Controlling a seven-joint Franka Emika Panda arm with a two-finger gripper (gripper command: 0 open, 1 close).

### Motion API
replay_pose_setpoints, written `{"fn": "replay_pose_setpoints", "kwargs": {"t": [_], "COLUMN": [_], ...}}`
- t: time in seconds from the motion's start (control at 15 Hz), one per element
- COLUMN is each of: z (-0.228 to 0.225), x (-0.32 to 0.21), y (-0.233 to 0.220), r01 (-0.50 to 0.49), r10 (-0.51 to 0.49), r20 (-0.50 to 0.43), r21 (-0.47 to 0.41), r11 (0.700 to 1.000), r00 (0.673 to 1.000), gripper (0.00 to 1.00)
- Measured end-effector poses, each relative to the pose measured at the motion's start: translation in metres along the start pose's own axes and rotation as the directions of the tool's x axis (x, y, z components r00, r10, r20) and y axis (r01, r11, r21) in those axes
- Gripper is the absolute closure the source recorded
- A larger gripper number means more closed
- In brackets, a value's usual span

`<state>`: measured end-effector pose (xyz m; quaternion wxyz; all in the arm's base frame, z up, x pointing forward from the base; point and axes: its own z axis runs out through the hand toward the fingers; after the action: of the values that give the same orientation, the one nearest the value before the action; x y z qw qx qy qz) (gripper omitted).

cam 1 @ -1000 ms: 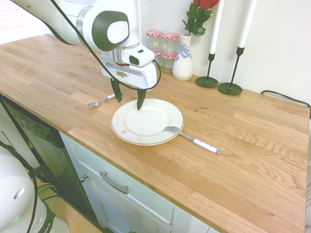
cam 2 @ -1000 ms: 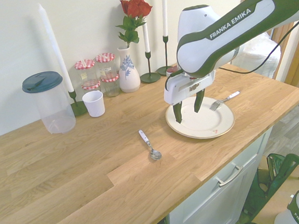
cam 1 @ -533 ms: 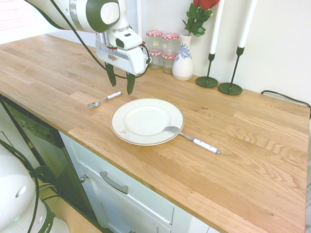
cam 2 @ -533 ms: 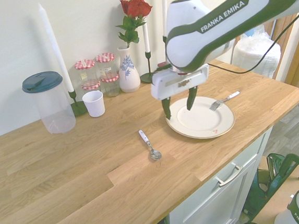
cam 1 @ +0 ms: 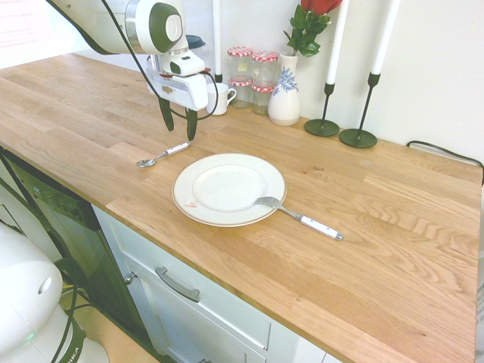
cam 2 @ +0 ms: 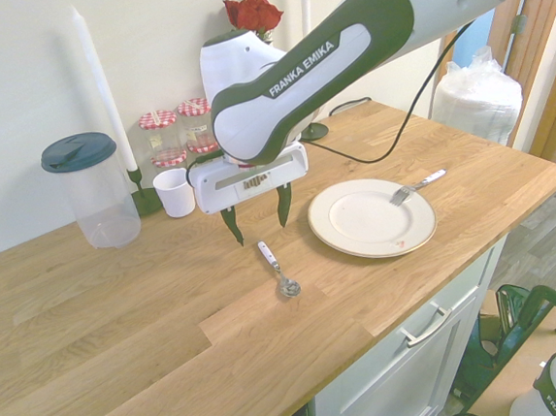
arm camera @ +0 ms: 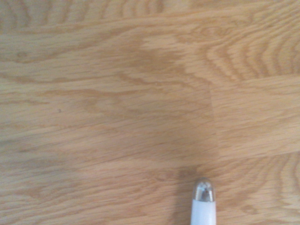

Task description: Put the spoon into the plate

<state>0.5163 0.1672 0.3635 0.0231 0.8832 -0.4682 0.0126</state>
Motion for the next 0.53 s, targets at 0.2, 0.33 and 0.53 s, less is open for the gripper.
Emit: {"fn": "replay_pose_setpoints", "kwargs": {"t": [0.2,0.33,0.53], "z": [0.009,0.009,0.019], "x": [-0.007,-0.012,-0.012], "y": [-0.004,-0.006,-0.003], "r01": [-0.016,-0.026,-0.038], "r10": [0.016,0.027,0.038], "r20": [0.007,0.005,0.008], "r21": [-0.012,-0.009,-0.013], "r11": [1.000,1.000,0.999], "r00": [1.000,1.000,0.999], "gripper": [1.00,1.00,1.00]}}
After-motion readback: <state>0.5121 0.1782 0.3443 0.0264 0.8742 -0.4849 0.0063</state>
